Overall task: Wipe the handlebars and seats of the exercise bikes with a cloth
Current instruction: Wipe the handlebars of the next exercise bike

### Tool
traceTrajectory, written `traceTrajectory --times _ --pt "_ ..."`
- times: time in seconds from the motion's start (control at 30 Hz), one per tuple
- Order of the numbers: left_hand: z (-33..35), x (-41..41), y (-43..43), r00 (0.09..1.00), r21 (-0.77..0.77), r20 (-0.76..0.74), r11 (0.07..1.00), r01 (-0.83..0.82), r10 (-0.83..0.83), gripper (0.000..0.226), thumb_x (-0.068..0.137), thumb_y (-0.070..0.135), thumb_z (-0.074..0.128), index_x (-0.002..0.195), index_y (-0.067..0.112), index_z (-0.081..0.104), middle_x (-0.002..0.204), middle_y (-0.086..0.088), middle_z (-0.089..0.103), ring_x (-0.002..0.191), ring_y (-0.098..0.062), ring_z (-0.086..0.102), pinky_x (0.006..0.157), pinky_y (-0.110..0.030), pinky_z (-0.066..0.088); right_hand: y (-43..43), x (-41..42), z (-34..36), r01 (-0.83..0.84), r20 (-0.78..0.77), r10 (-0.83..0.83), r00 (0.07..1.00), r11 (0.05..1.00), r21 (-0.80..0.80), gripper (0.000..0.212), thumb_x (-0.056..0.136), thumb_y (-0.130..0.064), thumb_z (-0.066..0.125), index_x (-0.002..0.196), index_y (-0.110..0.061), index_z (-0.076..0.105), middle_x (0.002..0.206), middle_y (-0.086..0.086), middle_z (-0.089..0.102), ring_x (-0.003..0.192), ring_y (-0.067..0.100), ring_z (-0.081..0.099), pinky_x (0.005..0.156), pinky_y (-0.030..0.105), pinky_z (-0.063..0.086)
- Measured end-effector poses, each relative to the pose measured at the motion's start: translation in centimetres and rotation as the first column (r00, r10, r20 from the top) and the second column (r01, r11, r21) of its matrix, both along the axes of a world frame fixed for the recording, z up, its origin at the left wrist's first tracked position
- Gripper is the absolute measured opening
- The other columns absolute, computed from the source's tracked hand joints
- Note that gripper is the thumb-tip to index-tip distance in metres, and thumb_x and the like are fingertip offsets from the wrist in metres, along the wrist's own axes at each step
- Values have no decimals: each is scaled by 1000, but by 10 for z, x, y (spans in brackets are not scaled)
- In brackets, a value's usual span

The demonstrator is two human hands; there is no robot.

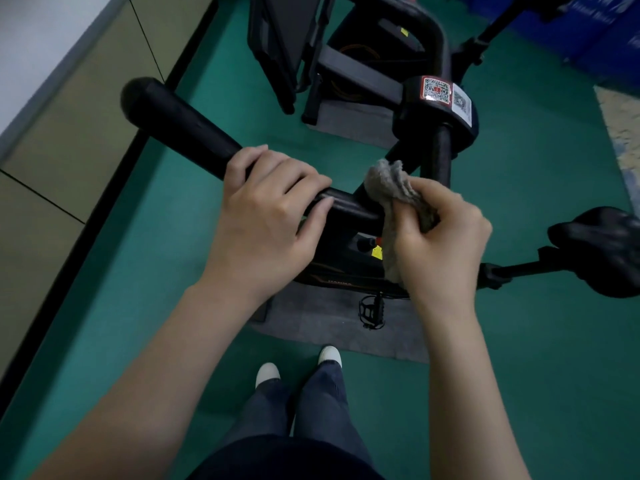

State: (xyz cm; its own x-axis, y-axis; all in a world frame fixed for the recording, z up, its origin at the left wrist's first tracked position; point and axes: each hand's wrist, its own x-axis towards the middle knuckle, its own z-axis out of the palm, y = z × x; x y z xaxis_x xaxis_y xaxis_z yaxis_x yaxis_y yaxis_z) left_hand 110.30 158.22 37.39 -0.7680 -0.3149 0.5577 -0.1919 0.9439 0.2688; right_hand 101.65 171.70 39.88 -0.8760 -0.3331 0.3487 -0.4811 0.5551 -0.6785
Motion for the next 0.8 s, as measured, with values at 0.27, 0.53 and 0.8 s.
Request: traceTrajectory --times 0.27,0.53,0.8 --pt "2 -1 2 1000 9 7 1000 -4 4 19 92 25 56 97 13 70 93 1 67 96 -23 60 106 -37 24 -13 -41 22 -345 237 281 930 888 305 11 87 -7 56 77 -10 61 67 2 62 67 1 54 54 20 34" --pt "2 -10 15 999 21 0 999 -38 38 20 91 28 58 97 14 70 93 2 66 95 -21 60 111 -39 19 0 -58 25 -417 205 364 909 802 427 21 85 -2 55 96 -12 71 84 7 68 80 17 53 65 20 35" --pt "-1 -30 54 996 64 28 994 -86 84 21 91 28 59 98 13 71 94 2 67 96 -20 61 112 -39 19 0 -88 33 -564 263 516 816 605 562 29 82 3 48 96 -12 68 88 11 66 88 29 59 75 39 52"
